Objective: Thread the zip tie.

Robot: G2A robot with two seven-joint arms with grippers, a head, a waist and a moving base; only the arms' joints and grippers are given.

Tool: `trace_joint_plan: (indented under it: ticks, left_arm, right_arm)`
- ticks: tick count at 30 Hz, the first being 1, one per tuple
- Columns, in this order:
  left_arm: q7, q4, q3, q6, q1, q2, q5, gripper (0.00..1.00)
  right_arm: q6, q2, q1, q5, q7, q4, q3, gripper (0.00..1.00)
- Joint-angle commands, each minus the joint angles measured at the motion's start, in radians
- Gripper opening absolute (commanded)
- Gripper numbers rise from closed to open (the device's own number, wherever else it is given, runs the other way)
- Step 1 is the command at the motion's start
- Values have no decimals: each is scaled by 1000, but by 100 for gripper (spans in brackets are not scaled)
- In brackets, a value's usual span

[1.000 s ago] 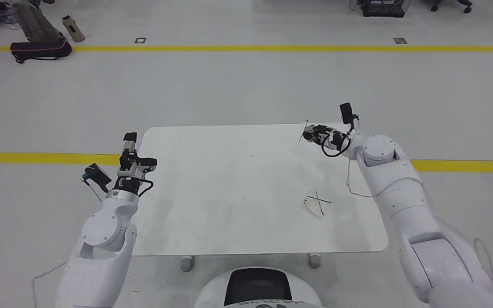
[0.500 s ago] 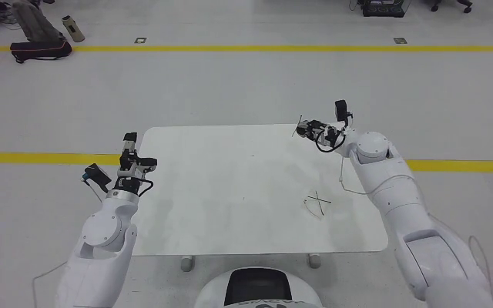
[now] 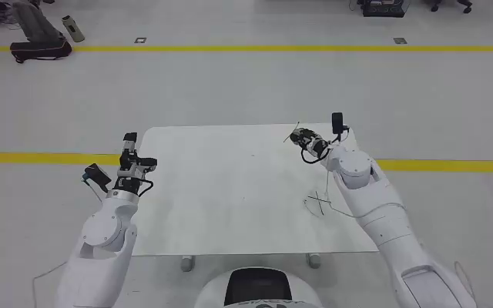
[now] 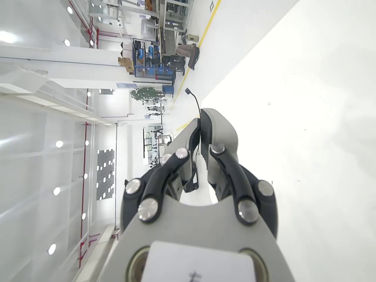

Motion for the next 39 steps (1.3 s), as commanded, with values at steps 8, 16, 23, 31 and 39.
trace_joint_plan:
  ticks: [8, 16, 23, 31, 39]
  left_arm:
    - [0, 0, 0, 0, 0, 0, 0, 100]
    - [0, 0, 0, 0, 0, 0, 0, 100]
    - [0, 0, 0, 0, 0, 0, 0, 100]
    - [0, 0, 0, 0, 0, 0, 0, 100]
    - [0, 0, 0, 0, 0, 0, 0, 100]
  right_arm:
    - [49, 7, -83, 3, -43, -117, 34, 0]
    - [48, 6, -89, 12, -50, -118, 35, 0]
    - [68, -20, -184, 163, -251, -207, 24, 0]
    - [121, -53, -250, 272, -485, -297, -14, 0]
    - [138, -58, -253, 294, -523, -330, -9, 0]
